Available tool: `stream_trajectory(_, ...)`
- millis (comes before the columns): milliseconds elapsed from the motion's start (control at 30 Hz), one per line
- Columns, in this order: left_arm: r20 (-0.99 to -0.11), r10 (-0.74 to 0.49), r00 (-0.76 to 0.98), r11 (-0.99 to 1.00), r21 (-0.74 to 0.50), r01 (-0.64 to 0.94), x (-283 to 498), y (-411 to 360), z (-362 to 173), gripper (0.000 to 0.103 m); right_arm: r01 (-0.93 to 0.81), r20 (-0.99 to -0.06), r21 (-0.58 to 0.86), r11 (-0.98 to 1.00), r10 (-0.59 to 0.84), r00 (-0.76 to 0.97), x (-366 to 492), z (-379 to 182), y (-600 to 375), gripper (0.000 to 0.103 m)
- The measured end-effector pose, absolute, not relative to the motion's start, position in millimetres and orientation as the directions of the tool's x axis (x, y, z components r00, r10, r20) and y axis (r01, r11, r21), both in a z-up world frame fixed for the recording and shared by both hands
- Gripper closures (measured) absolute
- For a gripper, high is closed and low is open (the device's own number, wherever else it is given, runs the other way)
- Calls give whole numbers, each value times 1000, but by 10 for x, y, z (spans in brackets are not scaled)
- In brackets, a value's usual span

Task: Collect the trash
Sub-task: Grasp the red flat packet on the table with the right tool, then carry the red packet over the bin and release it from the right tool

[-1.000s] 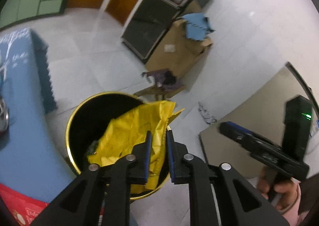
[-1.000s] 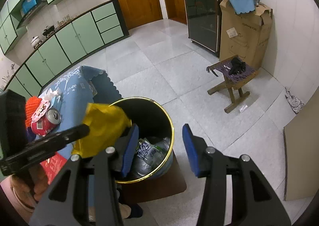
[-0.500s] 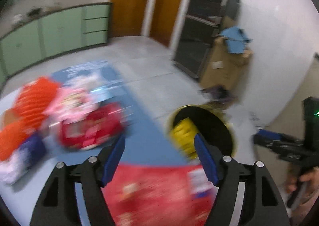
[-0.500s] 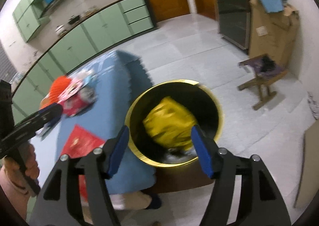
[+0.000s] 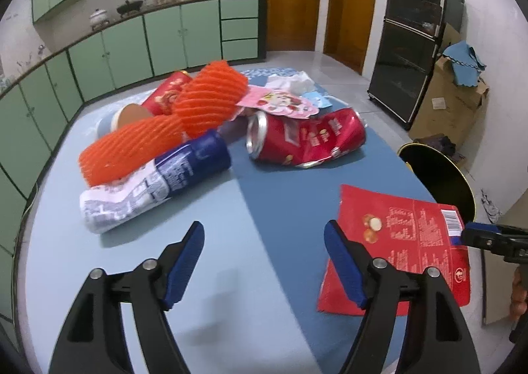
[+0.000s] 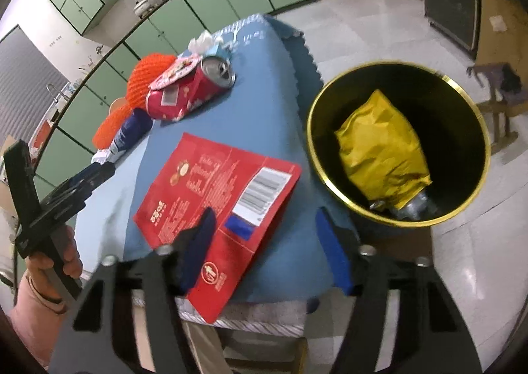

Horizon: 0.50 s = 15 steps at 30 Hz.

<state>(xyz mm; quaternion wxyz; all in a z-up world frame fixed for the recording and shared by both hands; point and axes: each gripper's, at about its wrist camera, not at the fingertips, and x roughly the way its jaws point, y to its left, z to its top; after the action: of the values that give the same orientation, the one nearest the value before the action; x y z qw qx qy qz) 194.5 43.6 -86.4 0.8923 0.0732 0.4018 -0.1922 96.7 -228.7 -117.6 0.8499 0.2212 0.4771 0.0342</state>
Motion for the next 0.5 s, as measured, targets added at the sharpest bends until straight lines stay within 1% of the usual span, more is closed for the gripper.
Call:
stream_trajectory(100, -746, -275, 607, 923, -28, 384, 1937, 523, -861, 28, 140, -799, 418, 898, 290, 527, 1048, -1237, -2219, 58)
stream_trajectory(133, -747, -272, 607, 925, -29, 378, 1941, 548, -863, 27, 142, -801, 415, 899, 287, 526, 1059, -1240, -2224, 64)
stream_trajectory(200, -746, -258, 614, 929, -18, 369, 1953, 539, -856, 27, 133, -797, 414, 900, 288, 531, 1080, -1224, -2222, 72)
stream_trajectory(267, -746, -240, 621, 935, -5, 355, 1960, 576, -858, 27, 122, -787, 430, 894, 306, 535, 1097, -1208, -2236, 83)
stream_trajectory(367, -748, -221, 626, 942, 2, 336, 1983, 620, -873, 26, 103, -776, 435, 894, 315, 546, 1108, -1157, -2245, 89)
stream_trajectory(400, -747, -211, 630, 945, 9, 327, 1990, 634, -873, 26, 96, -771, 437, 894, 317, 552, 1106, -1133, -2250, 96)
stream_trajectory(500, -746, -184, 640, 955, 18, 296, 2022, 687, -869, 26, 85, -761, 436, 896, 317, 566, 1101, -1069, -2266, 98)
